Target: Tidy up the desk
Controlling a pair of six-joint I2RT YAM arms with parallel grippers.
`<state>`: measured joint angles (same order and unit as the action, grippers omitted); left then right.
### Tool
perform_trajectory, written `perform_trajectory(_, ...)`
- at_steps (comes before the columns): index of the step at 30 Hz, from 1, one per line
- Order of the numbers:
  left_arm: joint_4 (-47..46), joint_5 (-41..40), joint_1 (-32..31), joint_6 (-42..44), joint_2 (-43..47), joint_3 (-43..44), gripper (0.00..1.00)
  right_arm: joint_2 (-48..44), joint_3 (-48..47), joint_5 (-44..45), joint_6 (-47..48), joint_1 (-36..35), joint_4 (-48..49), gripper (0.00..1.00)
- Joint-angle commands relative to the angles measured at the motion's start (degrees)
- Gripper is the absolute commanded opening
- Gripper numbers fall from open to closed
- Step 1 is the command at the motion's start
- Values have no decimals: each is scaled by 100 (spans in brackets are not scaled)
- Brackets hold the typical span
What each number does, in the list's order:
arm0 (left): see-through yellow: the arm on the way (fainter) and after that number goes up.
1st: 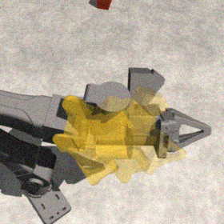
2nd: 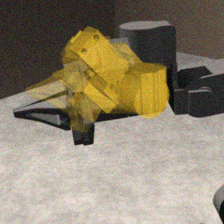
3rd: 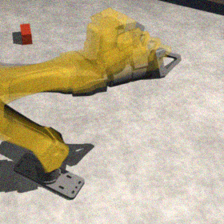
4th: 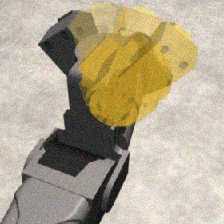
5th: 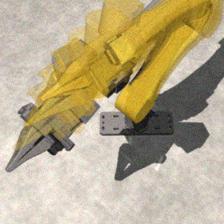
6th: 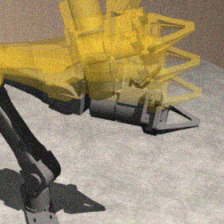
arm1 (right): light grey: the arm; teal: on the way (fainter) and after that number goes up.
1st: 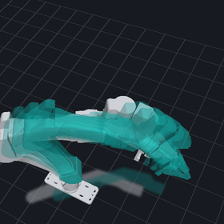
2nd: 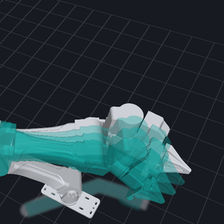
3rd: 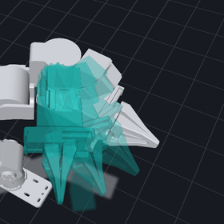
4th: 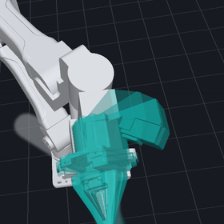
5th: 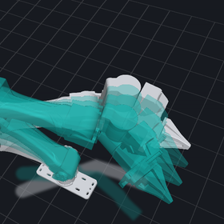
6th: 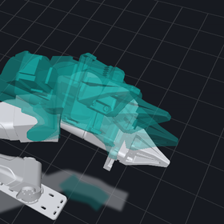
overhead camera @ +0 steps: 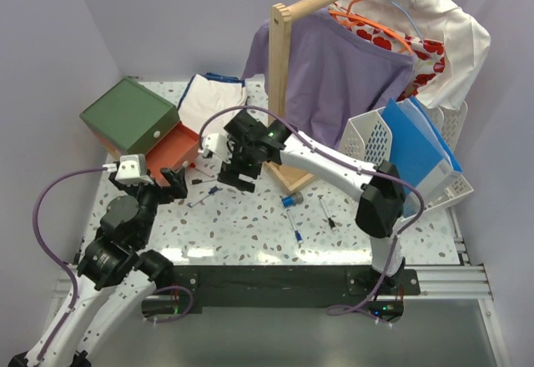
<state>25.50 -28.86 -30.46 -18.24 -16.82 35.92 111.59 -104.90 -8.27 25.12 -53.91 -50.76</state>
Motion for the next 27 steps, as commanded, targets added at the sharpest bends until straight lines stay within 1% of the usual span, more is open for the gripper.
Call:
perform_trajectory(1, -379, -383, -4, 286, 82, -85, 100, 503, -951, 1194, -1315, -23, 671, 91)
perform_trajectory(2, -370, -392, -13, 286, 82, -94, 100, 722, -1058, 1631, -1587, -23, 751, 91)
perform_trajectory(5, -379, -436, -13, 277, 161, -112, 100, 1056, -1243, 2345, -2045, -23, 1225, 94)
perform_trajectory(6, -361, -462, -13, 277, 222, -112, 100, 1110, -1269, 2818, -2160, -23, 1357, 95)
perform_trajectory(7, -361, -515, -13, 268, 258, -120, 100, 1189, -1313, 3109, -2230, -23, 1646, 95)
perform_trajectory(9, -379, -541, -13, 260, 354, -129, 100, 1479, -1479, 3654, -2363, 3, 1806, 96)
perform_trajectory(10, -370, -568, -13, 251, 381, -138, 100, 1558, -1620, 3718, -2398, 21, 1894, 96)
perform_trajectory(15, -326, -647, -13, 216, 443, -147, 100, 1821, -1612, 3728, -2662, 301, 2430, 95)
perform_trajectory(18, -335, -656, -13, 216, 425, -147, 100, 2120, -1989, 3308, -2802, 521, 2378, 92)
perform_trajectory(22, -326, -656, -4, 216, 372, -147, 100, 2288, -2008, 2667, -2908, 732, 2632, 88)
perform_trajectory(27, -326, -691, -4, 198, 337, -147, 100, 2595, -2288, 2532, -2943, 873, 2748, 84)
